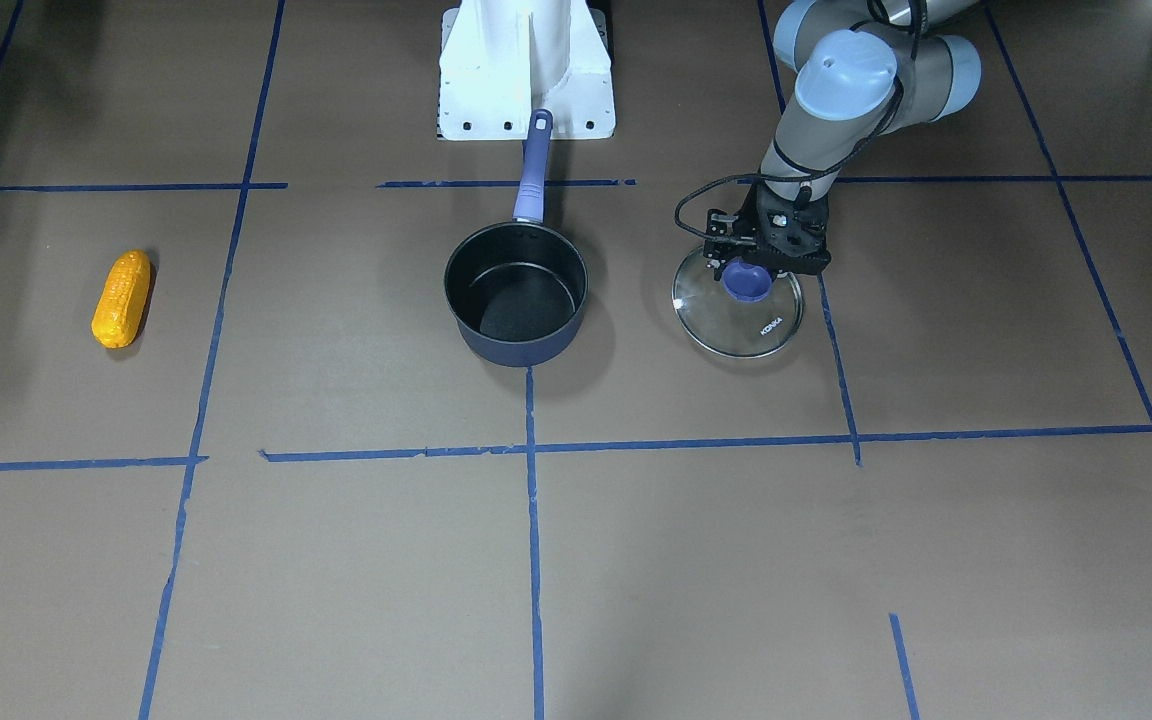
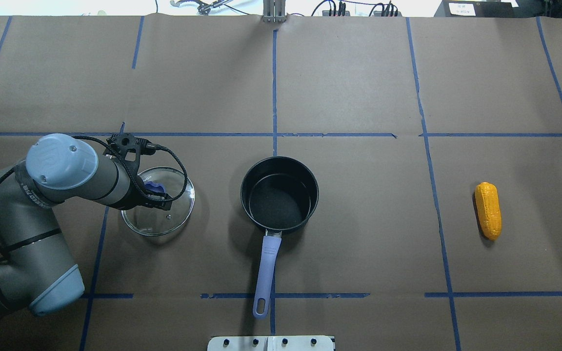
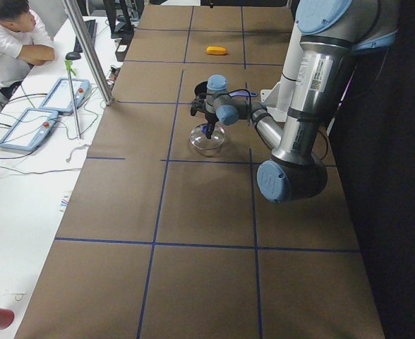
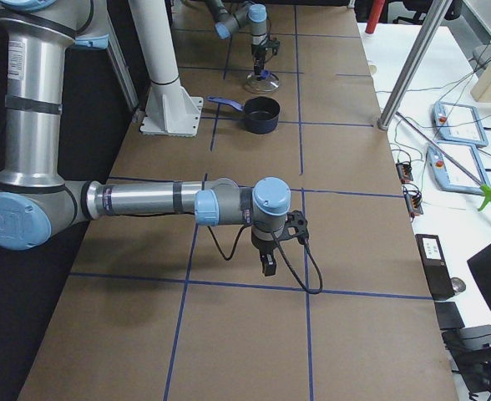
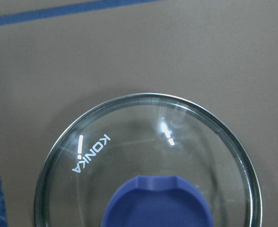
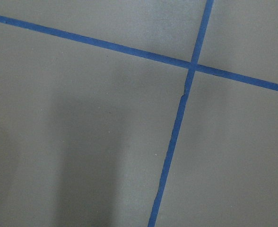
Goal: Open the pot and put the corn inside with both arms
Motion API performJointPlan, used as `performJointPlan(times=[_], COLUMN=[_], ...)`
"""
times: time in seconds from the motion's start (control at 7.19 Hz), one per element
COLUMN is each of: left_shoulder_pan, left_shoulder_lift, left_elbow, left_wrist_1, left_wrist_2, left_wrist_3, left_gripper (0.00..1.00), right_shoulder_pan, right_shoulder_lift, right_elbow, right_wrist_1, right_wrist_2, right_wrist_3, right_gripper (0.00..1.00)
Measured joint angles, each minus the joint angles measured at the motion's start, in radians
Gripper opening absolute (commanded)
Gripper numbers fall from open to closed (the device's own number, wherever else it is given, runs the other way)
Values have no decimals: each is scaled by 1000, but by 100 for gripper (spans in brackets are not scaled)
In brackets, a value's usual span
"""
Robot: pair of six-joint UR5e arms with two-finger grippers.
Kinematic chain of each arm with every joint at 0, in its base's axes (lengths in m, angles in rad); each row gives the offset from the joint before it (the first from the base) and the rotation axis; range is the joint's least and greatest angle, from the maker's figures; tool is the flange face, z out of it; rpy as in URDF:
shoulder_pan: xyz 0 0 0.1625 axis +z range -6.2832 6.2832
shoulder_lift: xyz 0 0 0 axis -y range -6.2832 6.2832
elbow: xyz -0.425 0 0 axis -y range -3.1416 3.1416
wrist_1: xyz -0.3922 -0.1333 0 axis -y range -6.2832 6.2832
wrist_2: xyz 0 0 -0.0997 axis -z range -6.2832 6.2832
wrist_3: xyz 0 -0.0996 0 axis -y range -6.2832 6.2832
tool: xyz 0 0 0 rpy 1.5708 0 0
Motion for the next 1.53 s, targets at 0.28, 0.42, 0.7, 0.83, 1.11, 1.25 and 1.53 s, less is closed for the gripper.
performJointPlan(times=[0.28, 0.42, 0.7, 0.83, 1.11, 1.25, 1.53], left_shoulder_pan=[8, 10, -2, -55, -258, -389, -658], left_shoulder_lift=[-1, -5, -12, -13, -8, 24, 126], left_elbow=[16, 17, 0, -23, -74, -76, 13], left_wrist_1=[-14, -13, 7, 58, 219, 285, 328], left_wrist_2=[5, 6, -12, -69, -230, -286, -390], left_wrist_3=[0, 3, 16, 70, 334, 530, 871], left_gripper=[100, 100, 100, 100, 100, 100, 100], right_shoulder_pan=[0, 0, -1, -1, -1, -2, -3], right_shoulder_lift=[0, 0, 0, 3, 19, 30, 62], right_elbow=[0, -1, -1, 0, 3, 3, 0], right_wrist_1=[0, 0, 1, 9, 31, 34, 29], right_wrist_2=[0, -1, -1, -2, -4, -2, 3], right_wrist_3=[0, -1, -1, -1, 23, 43, 57], right_gripper=[100, 100, 100, 100, 100, 100, 100])
